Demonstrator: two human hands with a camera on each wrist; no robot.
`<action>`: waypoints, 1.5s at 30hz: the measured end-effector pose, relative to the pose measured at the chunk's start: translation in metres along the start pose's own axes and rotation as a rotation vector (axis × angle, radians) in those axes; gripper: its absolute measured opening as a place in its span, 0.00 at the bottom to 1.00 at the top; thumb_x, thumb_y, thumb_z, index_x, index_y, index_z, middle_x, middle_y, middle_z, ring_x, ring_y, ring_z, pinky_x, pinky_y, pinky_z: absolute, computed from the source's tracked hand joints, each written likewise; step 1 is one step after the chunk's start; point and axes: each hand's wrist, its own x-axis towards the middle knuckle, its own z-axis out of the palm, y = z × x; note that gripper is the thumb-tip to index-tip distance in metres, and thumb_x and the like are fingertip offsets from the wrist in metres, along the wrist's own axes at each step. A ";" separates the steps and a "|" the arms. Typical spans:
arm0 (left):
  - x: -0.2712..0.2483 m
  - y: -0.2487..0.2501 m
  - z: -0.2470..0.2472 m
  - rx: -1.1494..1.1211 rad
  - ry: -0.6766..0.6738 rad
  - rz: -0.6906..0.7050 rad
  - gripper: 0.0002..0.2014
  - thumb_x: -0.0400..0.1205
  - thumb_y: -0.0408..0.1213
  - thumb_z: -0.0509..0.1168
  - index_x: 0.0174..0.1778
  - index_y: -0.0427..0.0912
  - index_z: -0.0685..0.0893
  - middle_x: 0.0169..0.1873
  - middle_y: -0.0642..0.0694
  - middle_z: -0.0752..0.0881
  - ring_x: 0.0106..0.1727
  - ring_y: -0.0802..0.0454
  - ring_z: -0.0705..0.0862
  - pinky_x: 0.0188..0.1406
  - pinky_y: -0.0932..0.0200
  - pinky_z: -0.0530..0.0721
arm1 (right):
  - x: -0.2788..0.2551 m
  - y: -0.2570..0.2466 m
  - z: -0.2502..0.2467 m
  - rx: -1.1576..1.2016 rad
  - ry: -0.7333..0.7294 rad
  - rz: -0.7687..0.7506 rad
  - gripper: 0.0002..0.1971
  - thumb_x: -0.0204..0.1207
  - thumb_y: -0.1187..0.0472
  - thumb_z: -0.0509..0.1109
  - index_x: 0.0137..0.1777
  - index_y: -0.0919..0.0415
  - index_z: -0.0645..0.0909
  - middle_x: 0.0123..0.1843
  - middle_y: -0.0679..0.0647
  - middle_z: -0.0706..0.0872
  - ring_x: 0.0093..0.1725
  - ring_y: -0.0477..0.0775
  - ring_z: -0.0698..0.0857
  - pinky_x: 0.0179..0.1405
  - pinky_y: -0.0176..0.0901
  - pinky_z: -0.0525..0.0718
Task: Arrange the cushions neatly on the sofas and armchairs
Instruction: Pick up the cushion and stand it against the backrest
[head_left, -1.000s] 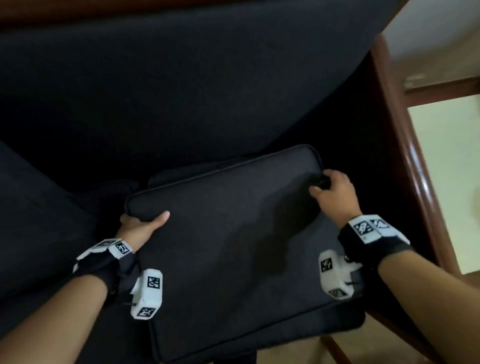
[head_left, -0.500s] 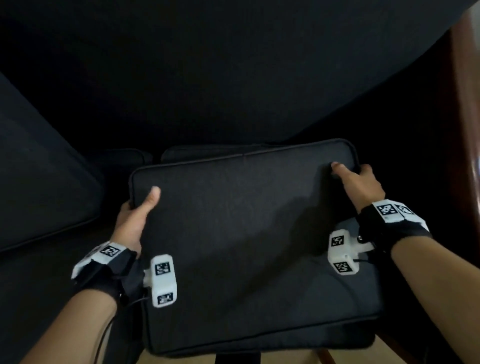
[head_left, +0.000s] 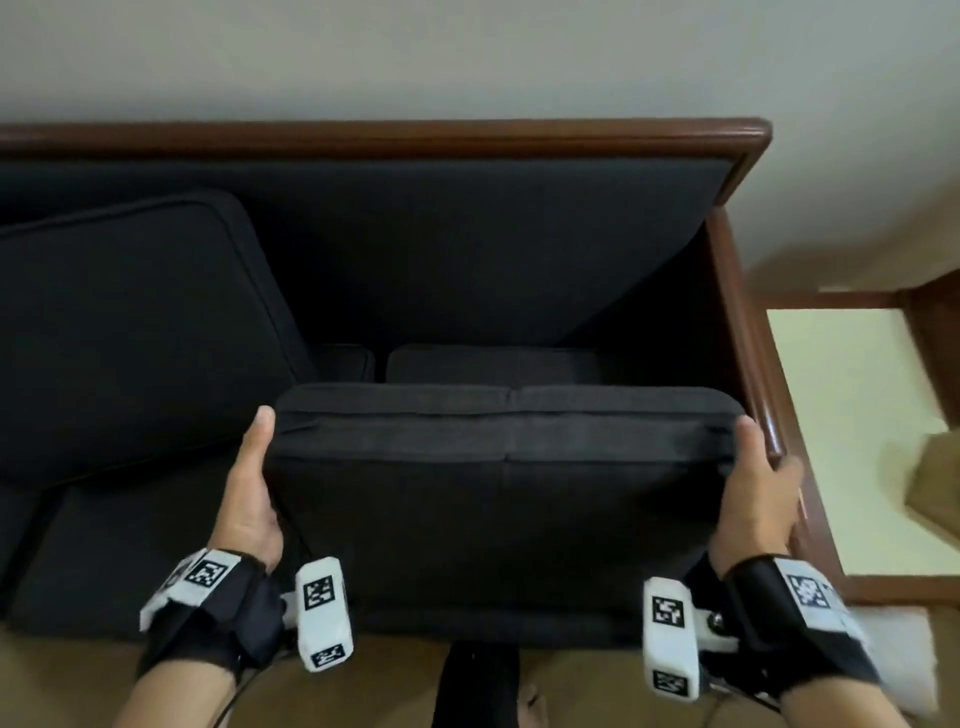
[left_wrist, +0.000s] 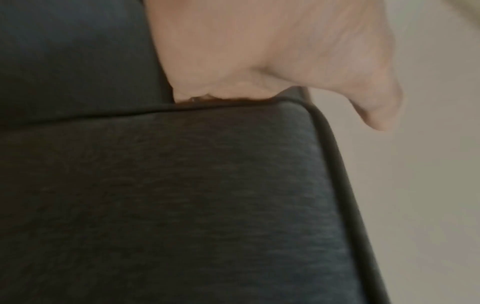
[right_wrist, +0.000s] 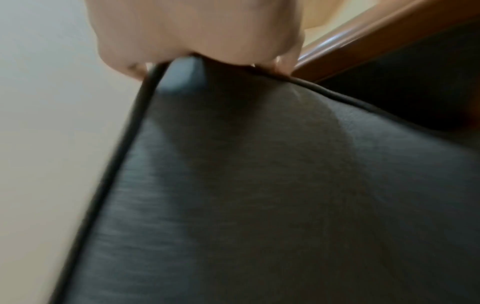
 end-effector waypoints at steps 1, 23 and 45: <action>-0.014 -0.002 -0.014 0.004 0.030 0.006 0.26 0.73 0.65 0.71 0.56 0.49 0.93 0.55 0.46 0.93 0.59 0.48 0.90 0.65 0.45 0.81 | -0.020 0.006 -0.015 0.029 0.012 0.006 0.22 0.77 0.38 0.66 0.58 0.56 0.73 0.55 0.57 0.78 0.56 0.58 0.76 0.58 0.51 0.73; -0.111 -0.016 -0.105 0.997 0.189 0.041 0.37 0.76 0.71 0.63 0.71 0.46 0.77 0.68 0.38 0.82 0.70 0.32 0.78 0.68 0.44 0.73 | -0.262 0.056 0.053 -1.360 -0.712 -1.069 0.65 0.55 0.35 0.79 0.86 0.56 0.45 0.84 0.59 0.58 0.82 0.73 0.54 0.81 0.69 0.48; -0.088 0.087 -0.108 0.972 -0.477 0.257 0.46 0.44 0.81 0.72 0.61 0.75 0.77 0.63 0.66 0.80 0.67 0.66 0.77 0.73 0.61 0.73 | -0.241 -0.060 0.077 -0.957 -0.700 -1.012 0.43 0.39 0.52 0.88 0.58 0.53 0.76 0.49 0.44 0.78 0.53 0.54 0.79 0.54 0.50 0.70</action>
